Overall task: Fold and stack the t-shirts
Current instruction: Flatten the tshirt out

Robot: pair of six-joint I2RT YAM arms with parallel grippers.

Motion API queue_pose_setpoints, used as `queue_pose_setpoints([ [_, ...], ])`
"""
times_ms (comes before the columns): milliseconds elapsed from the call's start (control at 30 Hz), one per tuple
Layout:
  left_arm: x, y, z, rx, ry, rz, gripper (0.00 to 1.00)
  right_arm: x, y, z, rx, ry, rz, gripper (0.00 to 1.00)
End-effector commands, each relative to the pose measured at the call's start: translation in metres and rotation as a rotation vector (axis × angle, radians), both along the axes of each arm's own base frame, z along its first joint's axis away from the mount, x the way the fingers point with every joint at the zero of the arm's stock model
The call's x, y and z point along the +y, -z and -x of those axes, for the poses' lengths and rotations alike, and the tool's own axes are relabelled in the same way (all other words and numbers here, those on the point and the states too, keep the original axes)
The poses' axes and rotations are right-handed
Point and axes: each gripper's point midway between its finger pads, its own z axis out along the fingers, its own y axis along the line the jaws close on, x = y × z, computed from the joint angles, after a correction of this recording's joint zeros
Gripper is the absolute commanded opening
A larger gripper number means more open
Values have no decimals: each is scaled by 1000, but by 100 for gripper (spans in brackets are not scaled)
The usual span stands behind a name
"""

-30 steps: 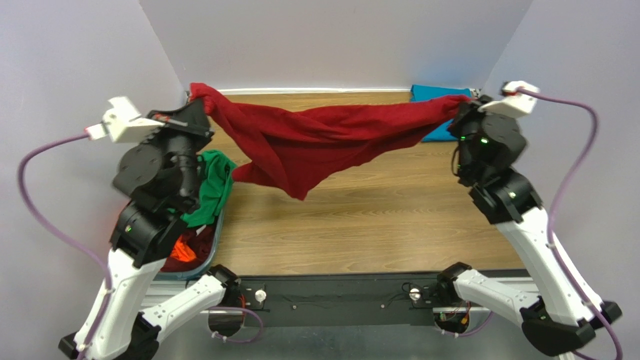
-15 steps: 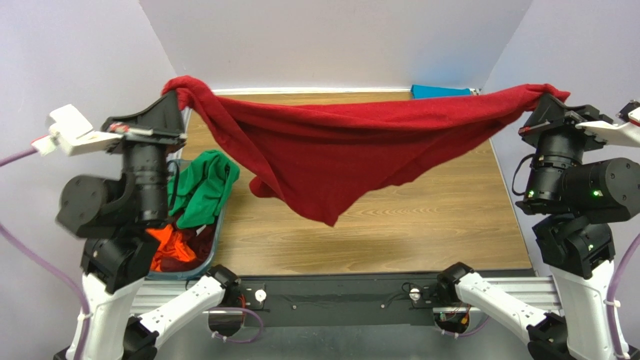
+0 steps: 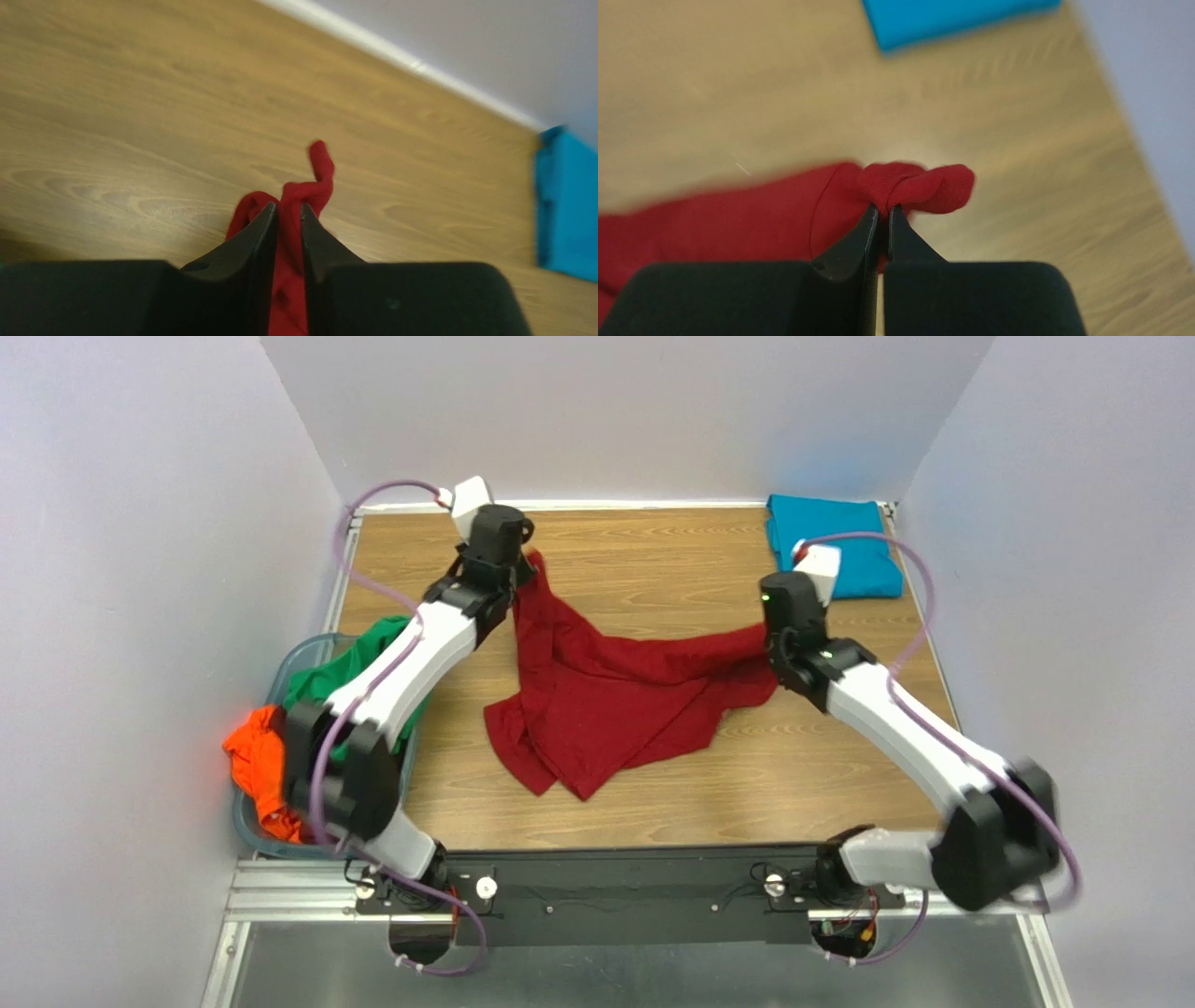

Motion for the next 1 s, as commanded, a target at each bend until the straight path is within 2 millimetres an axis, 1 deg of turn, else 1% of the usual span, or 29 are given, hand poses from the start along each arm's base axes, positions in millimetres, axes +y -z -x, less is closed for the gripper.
queue_pose_setpoints([
  [0,-20,39,-34,95,101,18,40,-9,89,-3,226,49,-121,8],
  [33,-23,48,-38,119,112,5,48,-12,101,-4,261,61,-123,7],
  [67,-25,64,-43,154,118,-11,58,-18,120,-6,315,76,-119,7],
  [100,-31,66,-43,158,148,-8,72,-18,128,-6,338,74,-126,7],
  [133,-34,68,-43,154,164,-4,94,-18,134,-6,355,78,-134,7],
  [167,-37,66,-41,149,184,-1,94,-19,139,-7,369,81,-135,7],
  [200,-44,65,-34,146,222,11,95,-19,148,-6,393,87,-135,7],
  [233,-45,71,-32,160,230,12,95,-20,152,-6,401,91,-132,7],
  [267,-52,64,-23,147,252,18,95,-21,154,-5,409,94,-132,7],
  [300,-57,74,-11,173,278,18,95,-21,160,-4,423,98,-137,7],
  [333,-62,78,-2,183,296,19,95,-21,163,-2,431,98,-142,7],
  [367,-68,72,11,168,319,27,96,-21,164,-2,436,99,-147,7],
  [400,-83,74,26,175,357,31,95,-21,167,0,442,100,-151,7],
  [433,-86,83,47,196,379,29,95,-21,169,2,448,98,-156,7],
  [467,-90,89,61,209,398,29,95,-20,170,2,452,93,-159,7],
  [500,-103,96,81,228,439,28,95,-20,170,4,454,90,-163,7],
  [533,-100,120,103,295,435,33,95,-19,173,7,465,80,-168,7],
  [567,-101,115,119,284,449,55,95,-19,171,8,460,74,-170,7],
  [600,-113,120,141,298,498,61,95,-18,171,10,459,72,-176,7],
  [633,-110,140,163,354,500,76,96,-16,169,10,455,63,-188,7],
  [667,-114,135,179,345,526,102,96,-16,167,12,449,60,-199,7],
  [700,-118,141,194,370,556,121,96,-15,164,11,439,54,-205,7],
  [733,-120,156,219,425,583,151,96,-12,164,12,440,42,-215,7],
  [833,-125,176,254,527,621,204,96,-10,160,14,424,27,-230,7],
  [867,-130,182,272,556,627,231,96,-11,161,16,427,29,-226,7],
  [967,-138,187,293,585,666,231,96,-13,159,17,419,34,-225,7],
])
